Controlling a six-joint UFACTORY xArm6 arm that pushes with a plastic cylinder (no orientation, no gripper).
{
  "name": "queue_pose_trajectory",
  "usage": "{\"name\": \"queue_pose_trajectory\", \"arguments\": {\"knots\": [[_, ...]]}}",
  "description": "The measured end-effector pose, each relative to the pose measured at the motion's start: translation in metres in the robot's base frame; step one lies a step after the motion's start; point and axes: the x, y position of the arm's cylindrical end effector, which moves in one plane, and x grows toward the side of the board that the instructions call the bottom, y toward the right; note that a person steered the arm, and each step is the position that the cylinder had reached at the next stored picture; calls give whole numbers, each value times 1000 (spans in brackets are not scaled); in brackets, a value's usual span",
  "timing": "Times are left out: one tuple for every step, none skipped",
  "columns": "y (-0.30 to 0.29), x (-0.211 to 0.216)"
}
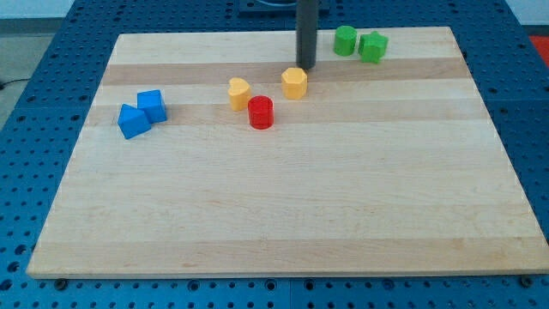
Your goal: Push the hexagon to the bottom right side of the red circle
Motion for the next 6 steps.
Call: {"name": "queue_pose_trajectory", "arguments": {"knots": [[-9,13],[-32,46],[-39,72],[-47,105],[-53,123],[-50,119]]}}
